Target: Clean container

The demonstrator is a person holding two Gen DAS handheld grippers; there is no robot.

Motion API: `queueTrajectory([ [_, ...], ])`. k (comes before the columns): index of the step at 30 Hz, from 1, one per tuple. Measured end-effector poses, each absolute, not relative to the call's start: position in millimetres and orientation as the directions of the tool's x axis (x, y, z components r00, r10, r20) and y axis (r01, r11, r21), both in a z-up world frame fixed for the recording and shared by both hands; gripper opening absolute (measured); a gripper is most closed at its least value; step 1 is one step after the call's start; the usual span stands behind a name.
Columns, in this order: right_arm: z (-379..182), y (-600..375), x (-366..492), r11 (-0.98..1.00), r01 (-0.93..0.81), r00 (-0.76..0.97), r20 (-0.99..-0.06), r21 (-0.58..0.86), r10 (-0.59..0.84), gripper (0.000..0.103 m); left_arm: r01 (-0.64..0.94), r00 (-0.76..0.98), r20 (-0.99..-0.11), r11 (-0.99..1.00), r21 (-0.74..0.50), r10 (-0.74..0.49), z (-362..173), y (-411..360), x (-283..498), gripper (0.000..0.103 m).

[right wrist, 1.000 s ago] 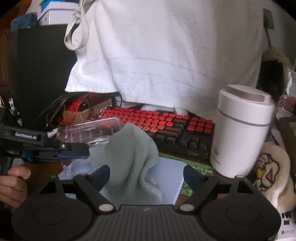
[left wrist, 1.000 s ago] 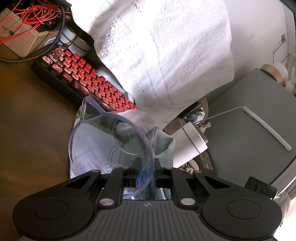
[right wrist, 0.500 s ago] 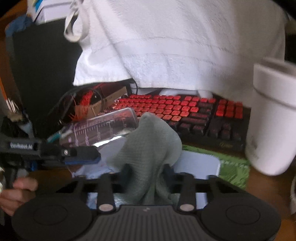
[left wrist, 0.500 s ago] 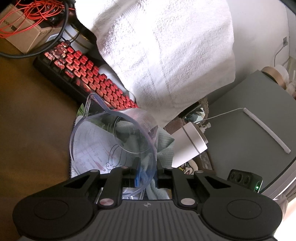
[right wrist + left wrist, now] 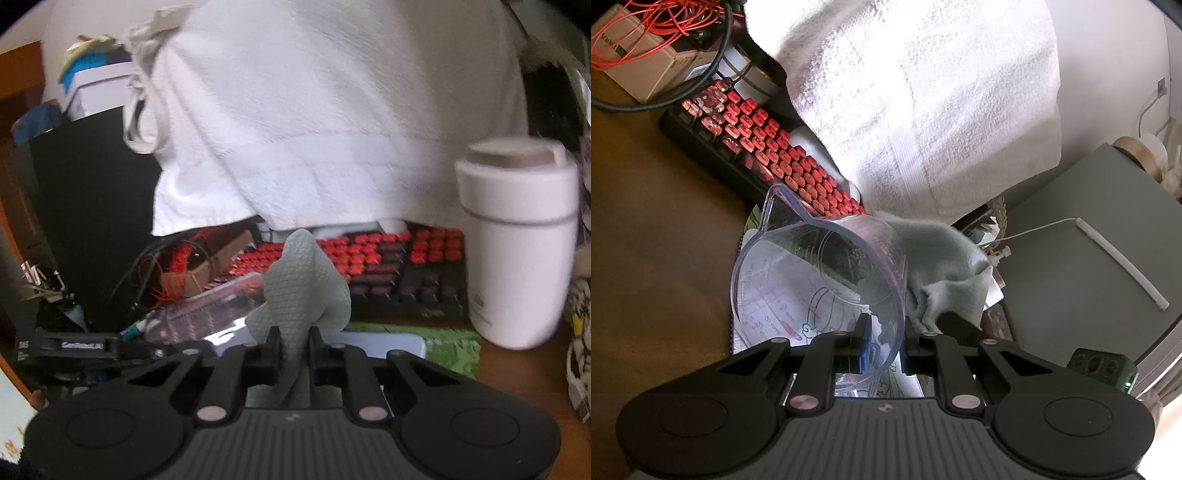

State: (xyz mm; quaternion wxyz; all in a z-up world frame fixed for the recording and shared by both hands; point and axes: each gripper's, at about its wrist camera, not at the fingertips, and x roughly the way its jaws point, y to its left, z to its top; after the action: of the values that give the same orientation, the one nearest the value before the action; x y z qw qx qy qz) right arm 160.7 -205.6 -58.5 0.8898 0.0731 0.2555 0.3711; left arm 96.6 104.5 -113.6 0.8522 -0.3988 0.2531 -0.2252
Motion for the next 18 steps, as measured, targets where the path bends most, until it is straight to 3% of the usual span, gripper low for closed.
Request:
queueTrajectory([
  [10, -53.9, -163.2, 148.1, 0.669, -0.712, 0.571, -0.379, 0.215, 0.729, 0.013, 0.183, 0.767, -0.251, 0.576, -0.796, -0.591, -114.5, 106.2, 96.4, 0.014],
  [18, -56.5, -163.1, 160.1, 0.749, -0.639, 0.637, -0.424, 0.177, 0.644, 0.013, 0.184, 0.765, -0.253, 0.577, -0.795, -0.592, -114.4, 105.5, 96.1, 0.015],
])
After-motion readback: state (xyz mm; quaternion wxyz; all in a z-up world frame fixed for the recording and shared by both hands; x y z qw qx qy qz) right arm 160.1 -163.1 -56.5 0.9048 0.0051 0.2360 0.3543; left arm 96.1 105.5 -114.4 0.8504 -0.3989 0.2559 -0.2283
